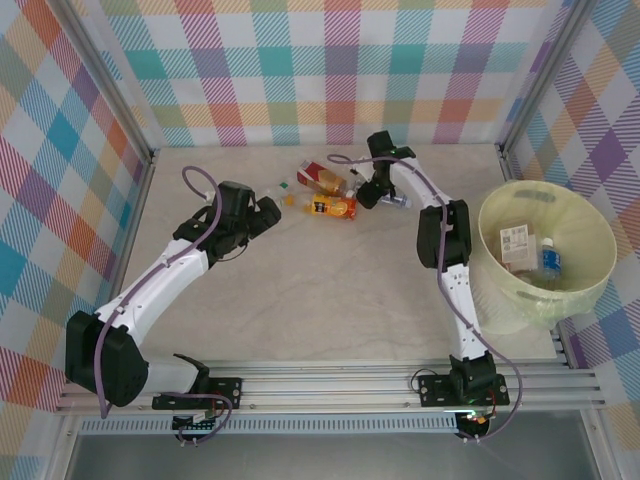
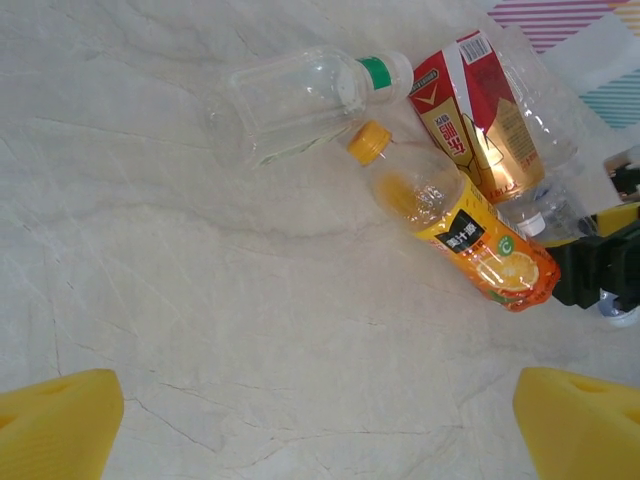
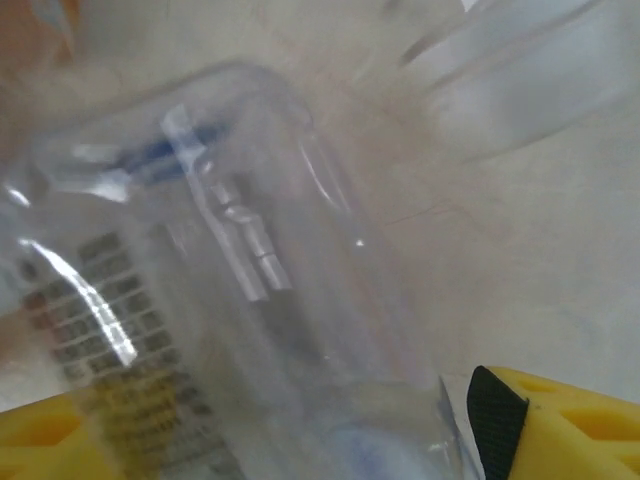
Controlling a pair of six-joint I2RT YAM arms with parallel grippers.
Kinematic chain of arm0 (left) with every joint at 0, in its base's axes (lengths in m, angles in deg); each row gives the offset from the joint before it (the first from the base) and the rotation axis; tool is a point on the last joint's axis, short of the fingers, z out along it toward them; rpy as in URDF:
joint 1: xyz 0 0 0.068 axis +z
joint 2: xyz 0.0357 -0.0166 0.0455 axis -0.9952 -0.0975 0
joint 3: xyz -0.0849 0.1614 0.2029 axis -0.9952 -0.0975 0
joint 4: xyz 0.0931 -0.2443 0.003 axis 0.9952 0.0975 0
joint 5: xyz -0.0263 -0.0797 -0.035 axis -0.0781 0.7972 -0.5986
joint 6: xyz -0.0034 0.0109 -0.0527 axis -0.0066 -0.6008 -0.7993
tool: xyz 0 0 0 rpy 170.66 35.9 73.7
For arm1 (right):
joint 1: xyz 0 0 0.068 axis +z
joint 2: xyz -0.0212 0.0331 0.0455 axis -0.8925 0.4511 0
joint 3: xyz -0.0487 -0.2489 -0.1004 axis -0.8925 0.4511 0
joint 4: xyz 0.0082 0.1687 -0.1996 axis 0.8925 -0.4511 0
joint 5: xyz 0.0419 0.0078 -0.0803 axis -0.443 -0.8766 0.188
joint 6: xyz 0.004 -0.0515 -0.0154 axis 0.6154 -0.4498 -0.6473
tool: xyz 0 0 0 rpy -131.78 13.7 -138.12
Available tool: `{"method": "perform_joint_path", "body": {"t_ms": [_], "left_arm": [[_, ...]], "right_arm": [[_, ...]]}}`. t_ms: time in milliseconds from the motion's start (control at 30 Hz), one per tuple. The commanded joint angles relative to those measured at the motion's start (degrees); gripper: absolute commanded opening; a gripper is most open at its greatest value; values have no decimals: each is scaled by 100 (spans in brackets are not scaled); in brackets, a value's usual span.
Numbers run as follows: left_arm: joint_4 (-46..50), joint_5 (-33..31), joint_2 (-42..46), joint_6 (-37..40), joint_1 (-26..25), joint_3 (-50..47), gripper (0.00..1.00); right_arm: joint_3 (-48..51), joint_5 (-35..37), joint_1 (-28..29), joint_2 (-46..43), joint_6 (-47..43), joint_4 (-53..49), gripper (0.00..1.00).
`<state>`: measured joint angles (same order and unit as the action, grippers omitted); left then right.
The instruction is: Put the plastic bottles in the bin
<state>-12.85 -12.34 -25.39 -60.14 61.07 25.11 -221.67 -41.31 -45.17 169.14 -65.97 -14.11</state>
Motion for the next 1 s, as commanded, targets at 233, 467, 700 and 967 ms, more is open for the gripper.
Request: {"method": "perform_joint_path", "body": {"t_ms": [233, 467, 700, 967], "left_arm": [[-300, 382, 56, 261, 76, -197, 100], [-727, 970, 26, 399, 66, -209, 100], [-1431, 1518, 101, 466, -13, -376, 100], [-1719, 1610, 26, 456, -219, -350, 100]], "right_arm": [[717, -292, 51, -660, 281, 18, 49], [2120, -334, 121, -2139, 821, 768, 40], [3618, -856, 181, -4353, 1482, 1454, 41], [4541, -1123, 174, -6414, 1943, 1890, 40]]}}
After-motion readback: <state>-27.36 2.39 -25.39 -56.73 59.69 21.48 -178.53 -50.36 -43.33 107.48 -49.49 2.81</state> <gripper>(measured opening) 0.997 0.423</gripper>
